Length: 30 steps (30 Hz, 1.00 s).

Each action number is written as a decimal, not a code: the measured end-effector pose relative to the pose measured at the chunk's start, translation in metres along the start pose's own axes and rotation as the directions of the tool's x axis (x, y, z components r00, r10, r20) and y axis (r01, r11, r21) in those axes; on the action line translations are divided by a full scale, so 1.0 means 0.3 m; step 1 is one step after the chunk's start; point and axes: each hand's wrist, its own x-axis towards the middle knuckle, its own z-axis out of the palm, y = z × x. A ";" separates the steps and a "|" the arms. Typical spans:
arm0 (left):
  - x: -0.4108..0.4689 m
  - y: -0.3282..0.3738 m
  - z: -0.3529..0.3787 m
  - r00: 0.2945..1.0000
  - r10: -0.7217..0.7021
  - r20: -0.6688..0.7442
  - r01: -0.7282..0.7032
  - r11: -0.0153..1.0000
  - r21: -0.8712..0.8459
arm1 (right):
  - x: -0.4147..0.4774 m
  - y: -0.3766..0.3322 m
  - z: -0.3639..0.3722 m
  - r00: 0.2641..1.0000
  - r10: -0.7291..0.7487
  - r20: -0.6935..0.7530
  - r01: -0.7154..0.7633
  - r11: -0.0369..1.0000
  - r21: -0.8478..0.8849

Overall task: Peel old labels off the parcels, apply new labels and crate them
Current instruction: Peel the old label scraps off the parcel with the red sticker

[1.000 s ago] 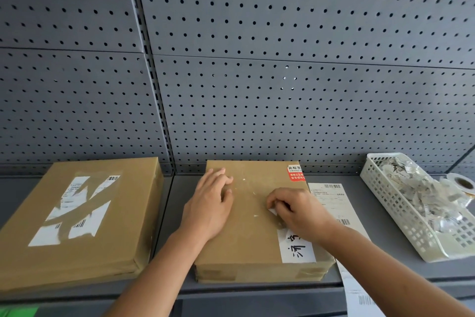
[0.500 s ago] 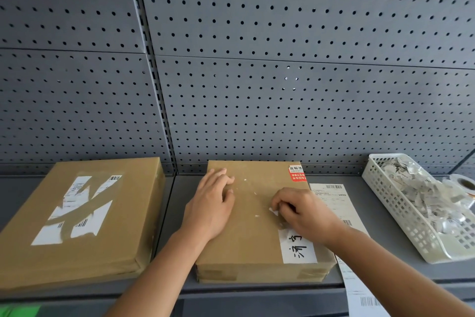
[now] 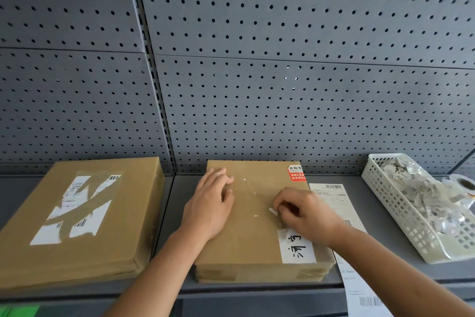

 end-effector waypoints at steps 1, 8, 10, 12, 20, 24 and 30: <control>0.001 0.001 -0.001 1.000 0.000 -0.001 0.000 1.000 0.001 | 0.001 0.003 -0.002 1.000 0.010 -0.006 -0.010 1.000 0.006; 0.001 0.000 0.001 1.000 0.000 -0.004 0.000 1.000 0.007 | 0.028 0.002 0.000 0.997 -0.057 0.048 0.061 0.994 -0.094; 0.001 0.001 0.001 1.000 0.001 -0.004 -0.001 1.000 0.008 | 0.038 0.001 -0.003 0.995 -0.059 0.079 0.070 0.988 -0.141; 0.002 0.000 0.002 1.000 -0.002 -0.006 0.003 1.000 0.005 | 0.049 -0.006 -0.006 0.991 -0.067 0.112 0.088 0.976 -0.199; 0.000 0.002 0.003 1.000 0.000 -0.009 0.000 1.000 0.007 | 0.045 -0.061 -0.001 0.966 0.024 0.256 0.096 0.891 -0.444; -0.001 0.003 -0.002 1.000 -0.002 -0.010 0.002 1.000 0.005 | 0.035 -0.047 -0.002 0.970 0.026 0.244 0.075 0.915 -0.396; -0.003 0.003 -0.003 1.000 0.003 -0.008 -0.003 1.000 0.006 | -0.003 -0.023 -0.015 0.995 -0.009 0.094 0.023 0.989 -0.146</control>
